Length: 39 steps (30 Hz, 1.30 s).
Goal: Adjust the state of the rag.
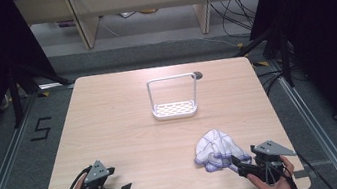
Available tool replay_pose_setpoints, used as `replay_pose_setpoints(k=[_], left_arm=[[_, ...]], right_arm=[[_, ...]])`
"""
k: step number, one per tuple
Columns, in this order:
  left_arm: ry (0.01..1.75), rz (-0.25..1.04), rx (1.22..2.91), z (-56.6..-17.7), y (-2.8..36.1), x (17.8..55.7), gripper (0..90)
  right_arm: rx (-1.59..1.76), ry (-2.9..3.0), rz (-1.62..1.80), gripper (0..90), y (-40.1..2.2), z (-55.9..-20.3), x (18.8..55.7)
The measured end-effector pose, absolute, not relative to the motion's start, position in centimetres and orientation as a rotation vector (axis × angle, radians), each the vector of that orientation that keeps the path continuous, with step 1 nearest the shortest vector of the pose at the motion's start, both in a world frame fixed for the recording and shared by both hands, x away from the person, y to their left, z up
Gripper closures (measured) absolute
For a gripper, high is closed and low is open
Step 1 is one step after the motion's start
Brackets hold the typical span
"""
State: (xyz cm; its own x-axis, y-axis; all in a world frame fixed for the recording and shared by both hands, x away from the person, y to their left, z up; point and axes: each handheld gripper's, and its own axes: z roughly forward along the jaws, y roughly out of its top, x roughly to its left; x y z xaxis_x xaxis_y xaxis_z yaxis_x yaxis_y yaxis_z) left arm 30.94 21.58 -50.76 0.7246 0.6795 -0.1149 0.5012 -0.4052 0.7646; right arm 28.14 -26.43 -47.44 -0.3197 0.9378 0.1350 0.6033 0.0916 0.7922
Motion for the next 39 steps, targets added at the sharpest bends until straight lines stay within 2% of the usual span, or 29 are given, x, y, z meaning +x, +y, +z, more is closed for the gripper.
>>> replay_pose_setpoints(k=[5,15,23,31,35,36,39], left_arm=[[0.899,0.279,2.071,-50.8,21.5,30.9,14.8],[0.901,0.277,2.066,-50.8,21.5,31.1,14.9],[0.893,0.290,2.097,-50.8,21.3,31.1,14.8],[0.902,0.269,2.070,-50.7,21.1,31.0,14.9],[0.894,0.268,2.074,-50.7,21.1,31.0,14.9],[0.896,0.267,2.073,-50.7,21.1,31.0,14.9],[0.862,0.272,2.102,-50.6,21.1,31.1,14.9]], right_arm=[[1.434,1.983,1.086,25.6,-26.6,-47.4,28.3],[1.398,2.035,1.119,38.4,-25.4,-46.2,28.5],[1.303,2.088,1.084,47.9,-23.7,-45.8,30.5],[1.278,2.166,0.993,48.4,-21.2,-46.6,32.6],[1.284,2.176,0.928,43.6,-20.5,-47.1,33.8],[1.297,2.170,0.931,45.0,-20.4,-47.3,34.0],[1.297,2.216,0.913,59.3,-20.6,-47.9,34.5]])
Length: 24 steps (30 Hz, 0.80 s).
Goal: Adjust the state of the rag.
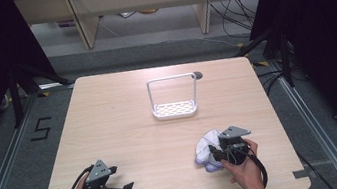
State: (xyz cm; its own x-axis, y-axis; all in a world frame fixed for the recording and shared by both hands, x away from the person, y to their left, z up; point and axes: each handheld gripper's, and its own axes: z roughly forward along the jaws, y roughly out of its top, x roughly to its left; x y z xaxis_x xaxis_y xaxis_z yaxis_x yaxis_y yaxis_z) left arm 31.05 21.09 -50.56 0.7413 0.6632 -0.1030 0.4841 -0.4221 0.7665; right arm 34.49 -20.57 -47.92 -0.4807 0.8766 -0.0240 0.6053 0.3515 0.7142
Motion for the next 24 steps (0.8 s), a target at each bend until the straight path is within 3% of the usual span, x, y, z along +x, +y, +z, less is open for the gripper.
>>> replay_pose_setpoints(k=[1,2,5,15,24], left_arm=[[0.874,0.269,2.070,-50.6,20.8,31.0,15.0],[0.871,0.274,2.061,-50.7,20.6,31.0,15.0],[0.868,0.259,2.034,-50.4,19.7,31.3,15.8],[0.637,0.174,2.090,-50.0,10.2,33.2,24.7],[0.513,0.173,2.112,-50.1,1.4,35.1,34.2]], right_arm=[[1.290,2.218,0.931,69.5,-21.1,-47.6,34.5],[1.290,2.218,0.931,69.5,-21.1,-47.6,34.5],[1.233,2.167,0.997,80.6,-22.5,-46.4,34.1],[1.261,2.136,1.053,82.4,-23.7,-45.6,33.7],[1.251,2.111,1.083,82.6,-24.5,-45.4,33.8]])
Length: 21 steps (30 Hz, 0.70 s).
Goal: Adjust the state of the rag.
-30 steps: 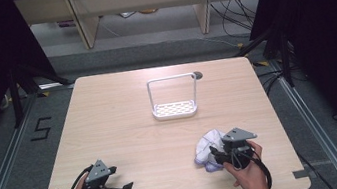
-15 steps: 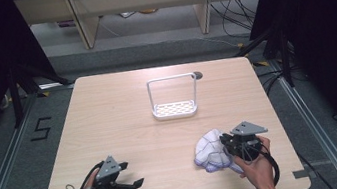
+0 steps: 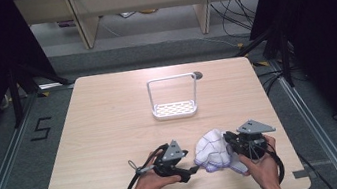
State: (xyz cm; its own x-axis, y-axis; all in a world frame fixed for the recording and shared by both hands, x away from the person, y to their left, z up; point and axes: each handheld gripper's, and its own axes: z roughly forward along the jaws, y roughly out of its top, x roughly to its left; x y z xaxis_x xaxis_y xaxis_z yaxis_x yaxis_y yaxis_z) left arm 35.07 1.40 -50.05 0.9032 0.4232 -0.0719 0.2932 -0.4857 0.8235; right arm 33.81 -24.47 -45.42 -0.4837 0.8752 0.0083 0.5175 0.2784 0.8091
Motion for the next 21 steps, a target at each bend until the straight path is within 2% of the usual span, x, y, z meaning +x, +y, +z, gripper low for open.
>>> replay_pose_setpoints(k=[5,6,7,9,11,17,21], left_arm=[[0.494,0.196,2.149,-51.0,-0.7,36.2,36.2],[0.509,0.164,2.152,-51.2,-0.9,36.5,36.2],[0.521,0.136,2.149,-51.3,-1.1,36.6,43.2],[0.482,0.181,2.158,-51.4,-1.1,36.9,64.0],[0.467,0.179,2.138,-51.2,-0.7,37.0,80.9],[0.452,0.137,2.054,-47.9,2.5,37.0,83.8],[0.457,0.128,1.994,-44.6,6.3,36.1,84.0]], right_arm=[[1.244,2.105,1.078,82.7,-24.6,-45.3,33.7],[1.244,2.105,1.078,82.7,-24.6,-45.3,33.7],[1.248,2.105,1.082,82.7,-24.6,-45.3,33.7],[1.255,2.112,1.096,82.9,-24.6,-45.2,33.7],[1.235,2.105,1.101,83.2,-24.7,-45.1,33.8],[1.234,2.099,1.130,83.9,-24.9,-44.2,33.4],[1.189,2.089,1.182,84.5,-24.8,-42.8,33.0]])
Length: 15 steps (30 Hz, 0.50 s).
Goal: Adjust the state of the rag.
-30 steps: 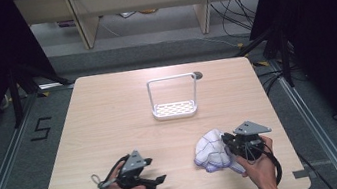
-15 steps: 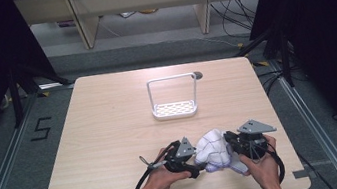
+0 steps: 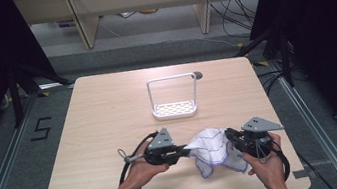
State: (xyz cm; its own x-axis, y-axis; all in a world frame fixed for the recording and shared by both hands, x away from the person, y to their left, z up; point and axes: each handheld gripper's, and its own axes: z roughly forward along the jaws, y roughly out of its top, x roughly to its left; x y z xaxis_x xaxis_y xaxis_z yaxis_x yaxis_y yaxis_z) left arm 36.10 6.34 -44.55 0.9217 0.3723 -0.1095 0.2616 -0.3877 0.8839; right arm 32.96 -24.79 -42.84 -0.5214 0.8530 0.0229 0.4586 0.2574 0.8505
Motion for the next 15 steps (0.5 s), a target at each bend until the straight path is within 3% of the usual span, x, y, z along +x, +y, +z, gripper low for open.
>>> replay_pose_setpoints(k=[9,15], left_arm=[[0.514,0.090,1.833,-39.1,15.1,33.4,84.0],[0.513,0.031,1.781,-37.7,17.4,30.8,83.8]], right_arm=[[1.082,2.174,1.459,85.0,-21.7,-38.7,30.7],[0.997,2.250,1.563,85.0,-20.0,-37.7,29.8]])
